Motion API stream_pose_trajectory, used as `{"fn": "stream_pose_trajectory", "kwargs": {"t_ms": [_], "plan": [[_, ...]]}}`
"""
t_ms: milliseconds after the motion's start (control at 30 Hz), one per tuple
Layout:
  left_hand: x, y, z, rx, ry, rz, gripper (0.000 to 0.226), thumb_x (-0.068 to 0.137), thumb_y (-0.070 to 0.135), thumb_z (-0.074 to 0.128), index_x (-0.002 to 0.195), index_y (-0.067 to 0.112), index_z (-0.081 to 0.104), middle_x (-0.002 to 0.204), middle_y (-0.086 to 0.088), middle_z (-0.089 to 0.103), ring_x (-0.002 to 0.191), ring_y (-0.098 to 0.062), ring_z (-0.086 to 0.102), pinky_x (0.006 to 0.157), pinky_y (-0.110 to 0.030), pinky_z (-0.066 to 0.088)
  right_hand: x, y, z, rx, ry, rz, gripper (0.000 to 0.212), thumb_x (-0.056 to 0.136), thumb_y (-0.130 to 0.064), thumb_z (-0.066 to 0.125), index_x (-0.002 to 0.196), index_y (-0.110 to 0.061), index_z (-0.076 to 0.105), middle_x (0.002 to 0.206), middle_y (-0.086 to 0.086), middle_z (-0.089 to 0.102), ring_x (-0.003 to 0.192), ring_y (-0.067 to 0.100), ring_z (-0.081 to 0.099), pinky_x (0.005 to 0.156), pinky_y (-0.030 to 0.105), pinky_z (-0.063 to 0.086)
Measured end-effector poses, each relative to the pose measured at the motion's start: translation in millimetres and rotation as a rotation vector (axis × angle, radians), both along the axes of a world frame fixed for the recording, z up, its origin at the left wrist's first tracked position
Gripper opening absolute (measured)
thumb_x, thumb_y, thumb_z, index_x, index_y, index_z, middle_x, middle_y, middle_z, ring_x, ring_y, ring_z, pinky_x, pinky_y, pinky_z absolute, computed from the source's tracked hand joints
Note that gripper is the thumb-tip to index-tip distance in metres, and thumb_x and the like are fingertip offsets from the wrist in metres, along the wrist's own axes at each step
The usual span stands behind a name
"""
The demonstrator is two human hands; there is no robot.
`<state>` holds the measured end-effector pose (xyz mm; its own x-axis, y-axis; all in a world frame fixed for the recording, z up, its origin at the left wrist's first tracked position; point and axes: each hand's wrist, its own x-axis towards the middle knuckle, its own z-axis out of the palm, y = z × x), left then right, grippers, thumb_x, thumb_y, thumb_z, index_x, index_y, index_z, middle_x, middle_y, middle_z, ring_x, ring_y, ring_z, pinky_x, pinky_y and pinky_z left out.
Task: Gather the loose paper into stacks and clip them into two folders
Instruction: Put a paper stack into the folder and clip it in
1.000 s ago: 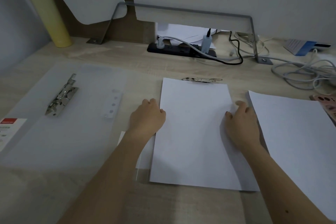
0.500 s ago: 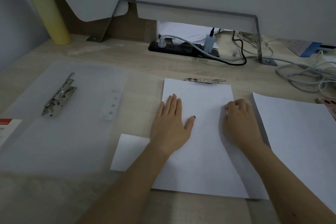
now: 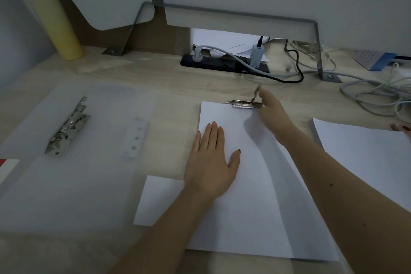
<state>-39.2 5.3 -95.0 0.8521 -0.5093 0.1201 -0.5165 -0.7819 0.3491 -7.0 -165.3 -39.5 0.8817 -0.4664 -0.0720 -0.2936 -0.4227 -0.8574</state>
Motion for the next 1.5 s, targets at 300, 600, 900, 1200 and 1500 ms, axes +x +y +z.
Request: {"fn": "stream_pose_trajectory", "kwargs": {"t_ms": [300,600,900,1200,1500], "plan": [[-1,-1,2,-0.047,-0.007,-0.003,0.098,0.068,0.060,-0.020,0.149,0.009,0.003,0.160,-0.004,-0.002,0.147,-0.014,-0.007,0.112,-0.030,-0.017,11,12,5,-0.493,0.063,0.218,0.072,0.083,0.012,0.032,0.144,-0.027,0.030,0.143,0.008,0.042,0.121,0.026,0.046,0.088,0.026,0.039],[0,-3,0,-0.039,-0.065,0.013,0.092,0.080,0.058,-0.016,0.147,0.005,0.019,0.157,-0.009,0.016,0.146,-0.018,0.013,0.118,-0.033,-0.009,21,17,-8,-0.792,0.164,0.340,0.064,0.086,0.006,0.033,0.144,-0.022,0.031,0.136,0.010,0.044,0.117,0.029,0.047,0.086,0.035,0.043],[-1,0,5,-0.028,0.016,0.011,0.097,0.066,0.060,-0.022,0.149,0.012,-0.005,0.159,-0.002,-0.009,0.146,-0.012,-0.012,0.110,-0.029,-0.020,20,33,-19,-0.977,0.255,0.333,0.059,0.092,-0.002,0.034,0.147,-0.013,0.017,0.144,0.017,0.030,0.136,0.030,0.025,0.104,0.037,0.033],[1,3,5,0.026,0.025,-0.006,0.096,0.068,0.061,-0.021,0.149,0.014,0.000,0.160,0.001,-0.005,0.143,-0.005,-0.013,0.111,-0.026,-0.017,-28,20,3,-0.602,0.149,0.217,0.070,0.083,0.009,0.036,0.146,-0.017,0.024,0.154,0.005,0.024,0.139,0.023,0.029,0.106,0.032,0.032],[-35,-13,37,-0.053,0.232,-0.008,0.053,0.100,0.035,0.021,0.149,0.015,0.014,0.160,0.003,0.002,0.146,-0.008,-0.006,0.115,-0.024,-0.006,-180,-58,29,-0.543,0.229,-0.072,0.034,0.094,-0.010,0.044,0.125,-0.016,0.056,0.137,0.005,0.052,0.124,0.023,0.048,0.102,0.029,0.035]]}}
